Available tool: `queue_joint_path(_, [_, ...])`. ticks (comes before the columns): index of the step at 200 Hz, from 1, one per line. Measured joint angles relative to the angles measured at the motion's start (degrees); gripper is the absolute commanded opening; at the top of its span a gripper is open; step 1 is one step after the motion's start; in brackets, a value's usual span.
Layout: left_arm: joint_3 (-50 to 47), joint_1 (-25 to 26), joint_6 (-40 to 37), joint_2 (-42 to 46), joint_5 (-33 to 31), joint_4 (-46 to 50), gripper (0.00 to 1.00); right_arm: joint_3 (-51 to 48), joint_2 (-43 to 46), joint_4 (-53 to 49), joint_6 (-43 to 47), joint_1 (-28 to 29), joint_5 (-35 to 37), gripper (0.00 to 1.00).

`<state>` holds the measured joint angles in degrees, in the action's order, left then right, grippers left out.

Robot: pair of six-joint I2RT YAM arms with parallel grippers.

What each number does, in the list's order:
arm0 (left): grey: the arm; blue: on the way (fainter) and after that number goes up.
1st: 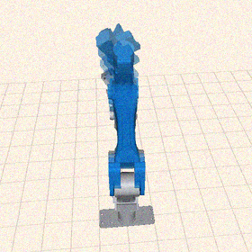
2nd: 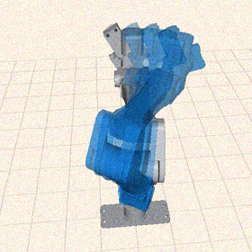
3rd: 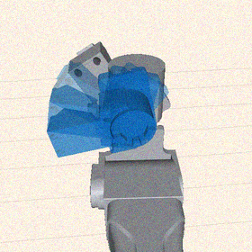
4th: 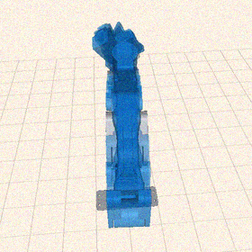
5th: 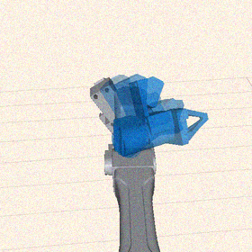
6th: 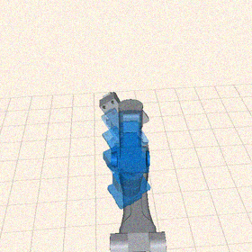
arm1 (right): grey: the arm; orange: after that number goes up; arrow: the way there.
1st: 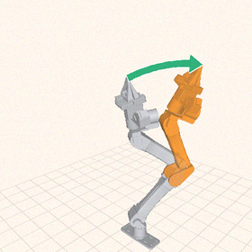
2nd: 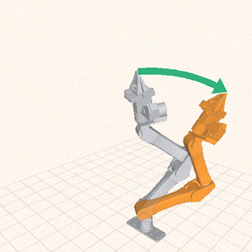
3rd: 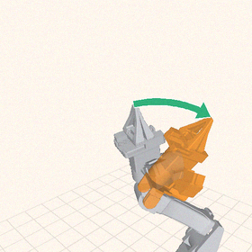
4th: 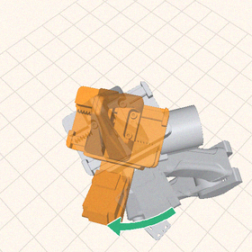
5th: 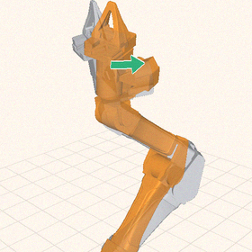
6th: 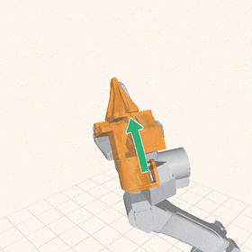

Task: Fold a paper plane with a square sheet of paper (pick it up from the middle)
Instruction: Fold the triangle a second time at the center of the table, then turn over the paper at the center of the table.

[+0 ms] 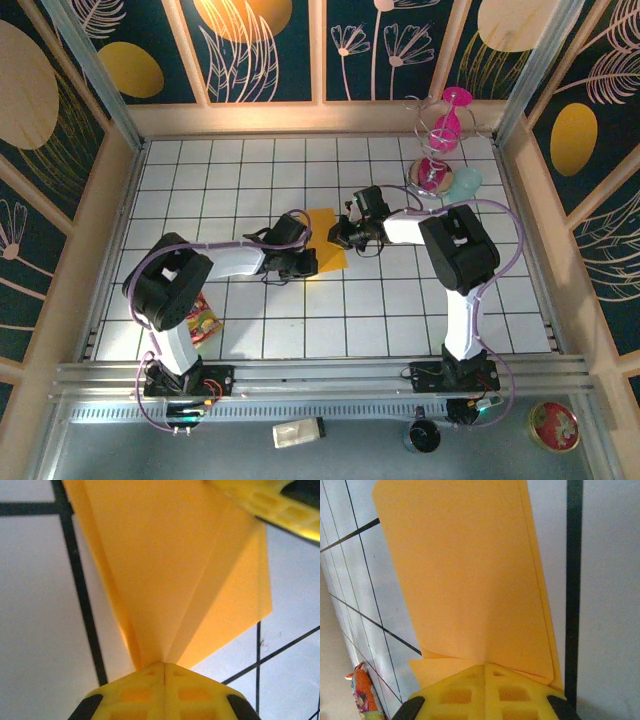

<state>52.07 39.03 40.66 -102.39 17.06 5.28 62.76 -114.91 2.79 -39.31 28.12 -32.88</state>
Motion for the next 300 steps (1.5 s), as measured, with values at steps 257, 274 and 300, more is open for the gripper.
queue_joint_path(257, [8.17, -6.58, 7.89, -7.56, -1.49, -8.22, 0.35, -9.25, 8.85, 6.93, -11.04, -0.26, 1.84, 0.40])
queue_joint_path(274, [7.52, -6.73, 8.20, -7.78, -1.55, -9.07, 0.34, -9.22, 8.37, 6.84, -11.02, -0.02, 1.97, 0.40])
queue_joint_path(300, [7.04, -6.75, 8.68, -7.80, -1.62, -10.21, 0.34, -9.14, 8.00, 6.58, -11.04, 0.35, 2.03, 0.38])
